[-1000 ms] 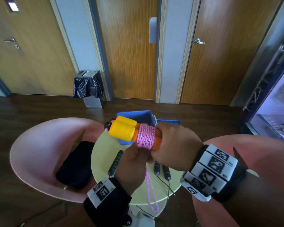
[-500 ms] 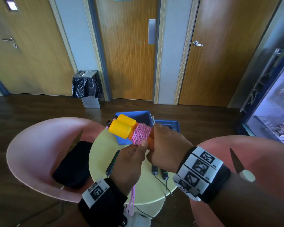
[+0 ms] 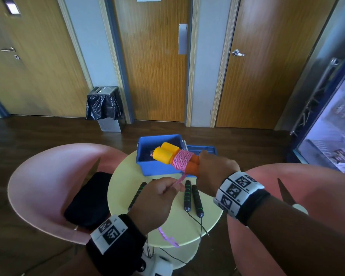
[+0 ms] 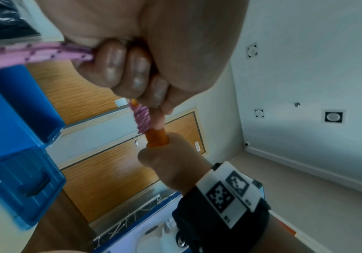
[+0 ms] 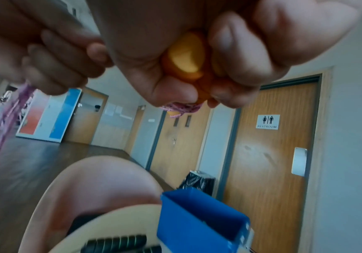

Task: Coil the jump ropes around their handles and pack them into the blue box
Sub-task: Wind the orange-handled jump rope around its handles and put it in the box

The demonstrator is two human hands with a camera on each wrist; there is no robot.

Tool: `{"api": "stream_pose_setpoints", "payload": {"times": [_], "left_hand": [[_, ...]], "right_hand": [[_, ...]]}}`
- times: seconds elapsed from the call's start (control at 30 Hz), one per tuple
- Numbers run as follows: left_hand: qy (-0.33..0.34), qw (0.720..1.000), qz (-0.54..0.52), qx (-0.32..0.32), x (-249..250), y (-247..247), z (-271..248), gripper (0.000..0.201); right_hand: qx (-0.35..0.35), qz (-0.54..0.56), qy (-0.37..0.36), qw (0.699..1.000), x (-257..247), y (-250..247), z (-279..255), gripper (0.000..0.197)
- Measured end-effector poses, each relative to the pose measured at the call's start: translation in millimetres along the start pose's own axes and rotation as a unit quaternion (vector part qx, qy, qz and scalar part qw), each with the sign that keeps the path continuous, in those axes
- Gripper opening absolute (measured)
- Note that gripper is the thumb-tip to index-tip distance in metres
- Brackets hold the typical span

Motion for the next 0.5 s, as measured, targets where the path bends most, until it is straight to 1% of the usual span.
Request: {"api": "stream_pose_setpoints", "payload": {"times": [0.07,0.13,0.2,0.27,0.33,0.4,0.5], "left_hand": [[0.024,0.997,0.075,-0.013,-1,-1,5,0.020],[0.050,0.983,0.174,-0.034,-5,-4,10,0.020],[0.086,0.956,0.275,-0.058,-2,-6,15,0.020],[0.132,0.920,0.358,-0.091,7,-4,19,0.019],[0.157,0.894,0.398,-0.129,11,-3,24,0.016],[0.172,0.876,0.422,-0.156,11,-2,29,0.020],[0.204,0.867,0.417,-0.183,9,-1,34,0.029]], "right_hand": [[-0.032,-0.043,0.012,0.998,5,13,4,0.035],[-0.049,-0.069,0.002,0.996,7,26,4,0.033],[-0.064,-0.087,-0.017,0.994,7,41,0,0.037],[-0.088,-0.101,-0.030,0.990,5,53,-6,0.040],[-0.111,-0.110,-0.054,0.986,1,60,-12,0.042],[-0.124,-0.137,-0.093,0.978,-5,62,-19,0.041],[-0.122,-0.178,-0.141,0.966,-11,58,-30,0.038]]}}
Point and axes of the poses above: each hand's wrist, its own z-axis towards the middle knuckle, its own y-axis out of the palm, x = y × z, the point moved 7 cm from there along z, towards the middle knuckle, and after that the axes turned 9 degrees about z, right-handed, at the moved point
